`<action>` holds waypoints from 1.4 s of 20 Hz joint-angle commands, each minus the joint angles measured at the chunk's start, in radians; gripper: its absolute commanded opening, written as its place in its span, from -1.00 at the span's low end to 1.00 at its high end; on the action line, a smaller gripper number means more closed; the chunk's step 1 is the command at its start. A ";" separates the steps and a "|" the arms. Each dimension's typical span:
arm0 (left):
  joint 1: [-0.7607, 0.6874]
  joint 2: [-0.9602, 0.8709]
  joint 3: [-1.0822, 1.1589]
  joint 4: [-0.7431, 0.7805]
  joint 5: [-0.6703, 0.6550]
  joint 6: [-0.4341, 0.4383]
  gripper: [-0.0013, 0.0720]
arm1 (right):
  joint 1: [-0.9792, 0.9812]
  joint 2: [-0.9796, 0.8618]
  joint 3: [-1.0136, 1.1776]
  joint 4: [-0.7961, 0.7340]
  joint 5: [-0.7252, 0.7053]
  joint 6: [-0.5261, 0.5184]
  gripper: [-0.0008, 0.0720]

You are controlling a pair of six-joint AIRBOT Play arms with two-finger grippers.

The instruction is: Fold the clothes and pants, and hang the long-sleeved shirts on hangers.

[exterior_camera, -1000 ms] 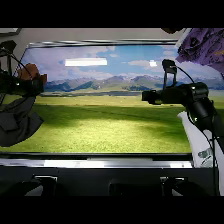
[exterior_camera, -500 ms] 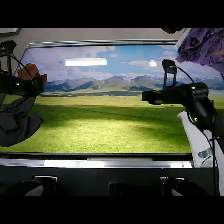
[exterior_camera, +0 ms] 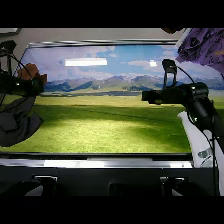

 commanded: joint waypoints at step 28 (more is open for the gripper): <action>0.816 -0.213 -0.633 -0.080 0.587 -0.146 -0.93 | 0.001 0.000 0.001 0.000 -0.004 0.000 -0.89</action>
